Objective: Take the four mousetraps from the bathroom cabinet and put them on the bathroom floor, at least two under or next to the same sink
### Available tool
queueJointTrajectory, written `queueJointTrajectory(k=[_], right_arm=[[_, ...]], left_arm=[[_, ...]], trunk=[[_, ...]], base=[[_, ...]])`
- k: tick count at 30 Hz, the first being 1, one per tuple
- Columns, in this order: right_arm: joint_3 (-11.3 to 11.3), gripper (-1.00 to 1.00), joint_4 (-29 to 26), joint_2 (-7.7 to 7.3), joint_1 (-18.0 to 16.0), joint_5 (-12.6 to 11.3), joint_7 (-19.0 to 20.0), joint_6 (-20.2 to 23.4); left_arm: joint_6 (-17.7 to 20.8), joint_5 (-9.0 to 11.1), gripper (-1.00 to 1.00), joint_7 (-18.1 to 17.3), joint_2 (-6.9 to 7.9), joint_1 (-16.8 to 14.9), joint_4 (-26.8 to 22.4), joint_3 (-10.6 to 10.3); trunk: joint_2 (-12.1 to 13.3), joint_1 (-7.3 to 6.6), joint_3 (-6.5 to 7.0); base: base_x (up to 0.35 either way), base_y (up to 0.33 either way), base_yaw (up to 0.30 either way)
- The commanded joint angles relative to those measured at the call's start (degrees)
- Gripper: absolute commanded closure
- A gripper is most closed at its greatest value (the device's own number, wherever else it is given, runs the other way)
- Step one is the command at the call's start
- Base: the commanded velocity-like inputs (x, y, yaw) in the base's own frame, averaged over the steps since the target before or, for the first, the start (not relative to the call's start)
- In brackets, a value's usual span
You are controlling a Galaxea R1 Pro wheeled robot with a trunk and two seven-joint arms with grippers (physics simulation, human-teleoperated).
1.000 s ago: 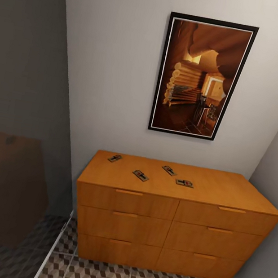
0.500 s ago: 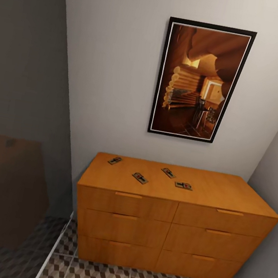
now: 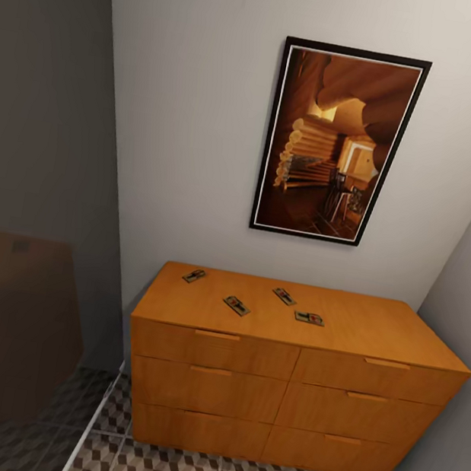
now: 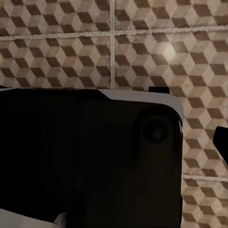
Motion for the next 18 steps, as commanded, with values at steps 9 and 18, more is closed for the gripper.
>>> queueJointTrajectory(k=[9, 18], right_arm=[[-0.2, -1.00, -0.2, 0.03, 0.0, -0.1, 0.3, 0.4], [-0.2, -1.00, -0.2, 0.03, 0.0, -0.1, 0.3, 0.4]], left_arm=[[0.3, 0.0, -1.00, 0.0, 0.05, 0.0, -0.2, -0.2], [0.2, -0.1, -1.00, 0.2, 0.02, 0.0, -0.2, -0.2]], trunk=[[3.6, -1.97, 1.57], [7.2, -3.95, 3.19]], base=[[0.000, 0.000, 0.000], [0.000, 0.000, 0.000]])
